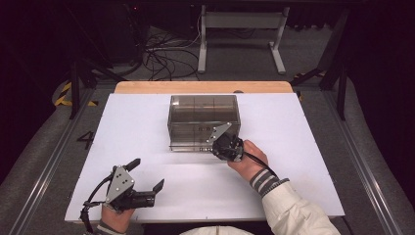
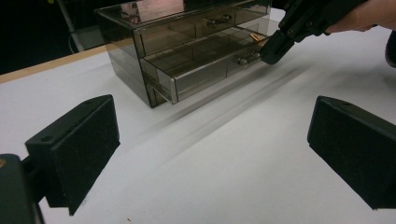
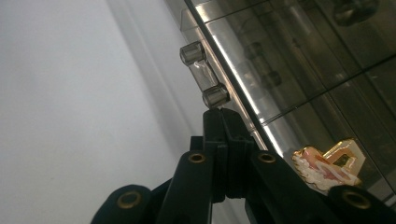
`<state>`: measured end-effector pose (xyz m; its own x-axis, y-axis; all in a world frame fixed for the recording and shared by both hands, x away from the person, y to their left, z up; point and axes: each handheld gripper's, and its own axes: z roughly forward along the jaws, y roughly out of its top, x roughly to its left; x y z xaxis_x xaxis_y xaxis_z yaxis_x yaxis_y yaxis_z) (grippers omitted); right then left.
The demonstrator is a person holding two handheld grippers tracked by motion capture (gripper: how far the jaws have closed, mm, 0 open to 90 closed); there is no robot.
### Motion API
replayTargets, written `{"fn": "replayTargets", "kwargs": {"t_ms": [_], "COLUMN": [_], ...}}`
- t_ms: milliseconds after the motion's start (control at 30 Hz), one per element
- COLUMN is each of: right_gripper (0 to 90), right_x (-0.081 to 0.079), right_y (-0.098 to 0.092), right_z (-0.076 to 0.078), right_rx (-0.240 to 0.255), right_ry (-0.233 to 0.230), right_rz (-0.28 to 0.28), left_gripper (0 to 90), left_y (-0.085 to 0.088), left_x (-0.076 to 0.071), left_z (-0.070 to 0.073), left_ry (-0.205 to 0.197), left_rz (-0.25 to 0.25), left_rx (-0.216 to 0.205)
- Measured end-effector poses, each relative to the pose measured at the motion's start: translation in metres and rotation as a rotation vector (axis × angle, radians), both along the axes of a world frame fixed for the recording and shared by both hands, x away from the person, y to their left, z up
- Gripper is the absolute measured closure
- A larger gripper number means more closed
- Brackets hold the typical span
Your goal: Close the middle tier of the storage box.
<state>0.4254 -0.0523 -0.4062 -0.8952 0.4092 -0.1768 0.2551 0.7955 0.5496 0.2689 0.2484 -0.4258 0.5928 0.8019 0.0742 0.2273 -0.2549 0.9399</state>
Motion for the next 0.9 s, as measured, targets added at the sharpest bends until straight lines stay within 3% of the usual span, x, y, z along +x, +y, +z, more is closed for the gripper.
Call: {"fn": "replayTargets", "kwargs": {"t_ms": [900], "right_gripper": [90.0], "right_x": [0.019], "right_y": [-0.002], "right_z": [-0.005], "right_rx": [0.076], "right_ry": [-0.034], "right_rz": [-0.084], "left_gripper": [2.9], "left_y": [0.000], "left_x": [0.000], "left_z": [0.000], "left_ry": [0.000], "left_rz": [-0.001], "left_rx": [-0.001]}}
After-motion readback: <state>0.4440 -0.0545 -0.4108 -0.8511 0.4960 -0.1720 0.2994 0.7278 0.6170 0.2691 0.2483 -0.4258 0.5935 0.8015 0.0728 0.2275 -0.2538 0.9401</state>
